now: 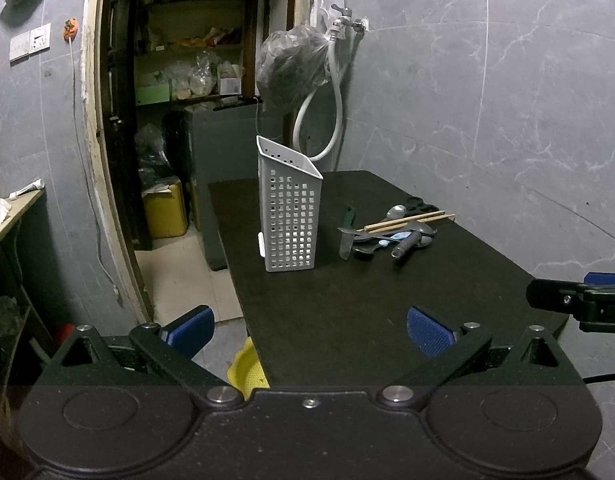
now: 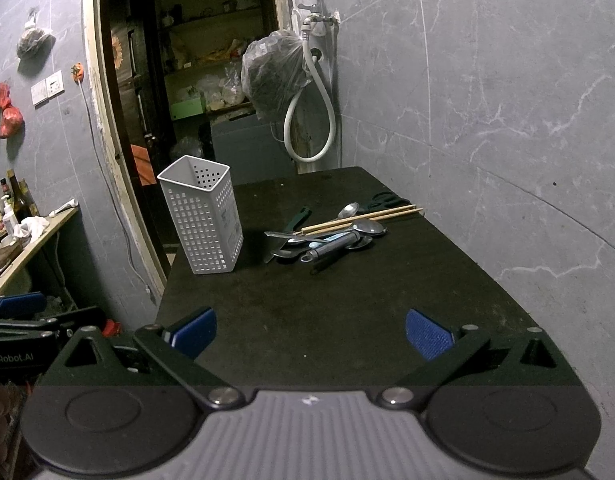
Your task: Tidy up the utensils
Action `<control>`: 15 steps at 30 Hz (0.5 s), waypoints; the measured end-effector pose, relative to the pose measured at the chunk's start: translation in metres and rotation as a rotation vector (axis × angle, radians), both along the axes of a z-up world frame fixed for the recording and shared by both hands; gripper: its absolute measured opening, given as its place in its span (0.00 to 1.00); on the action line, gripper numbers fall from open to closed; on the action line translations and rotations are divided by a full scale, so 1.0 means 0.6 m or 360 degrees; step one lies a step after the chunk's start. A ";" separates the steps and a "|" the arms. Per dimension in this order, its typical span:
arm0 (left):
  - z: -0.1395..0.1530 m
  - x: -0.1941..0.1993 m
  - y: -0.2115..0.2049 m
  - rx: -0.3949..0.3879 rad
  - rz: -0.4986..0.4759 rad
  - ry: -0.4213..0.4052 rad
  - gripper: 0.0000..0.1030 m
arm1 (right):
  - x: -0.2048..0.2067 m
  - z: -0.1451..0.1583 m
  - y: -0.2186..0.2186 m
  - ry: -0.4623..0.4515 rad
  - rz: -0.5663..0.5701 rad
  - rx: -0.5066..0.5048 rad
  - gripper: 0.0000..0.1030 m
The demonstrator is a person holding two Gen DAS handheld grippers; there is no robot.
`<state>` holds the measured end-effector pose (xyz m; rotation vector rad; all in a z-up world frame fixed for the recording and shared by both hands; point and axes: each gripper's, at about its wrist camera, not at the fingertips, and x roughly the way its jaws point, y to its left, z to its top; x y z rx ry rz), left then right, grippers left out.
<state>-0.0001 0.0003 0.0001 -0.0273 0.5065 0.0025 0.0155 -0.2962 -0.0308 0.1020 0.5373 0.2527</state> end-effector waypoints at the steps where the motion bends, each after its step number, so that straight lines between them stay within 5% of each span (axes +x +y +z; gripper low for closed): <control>1: 0.000 -0.001 0.000 -0.0001 0.0000 0.0001 0.99 | 0.000 0.000 0.000 0.0001 0.0001 0.0000 1.00; 15: -0.008 0.003 0.000 -0.0003 0.0000 0.0007 0.99 | 0.000 0.000 0.001 0.0004 0.0003 0.0000 1.00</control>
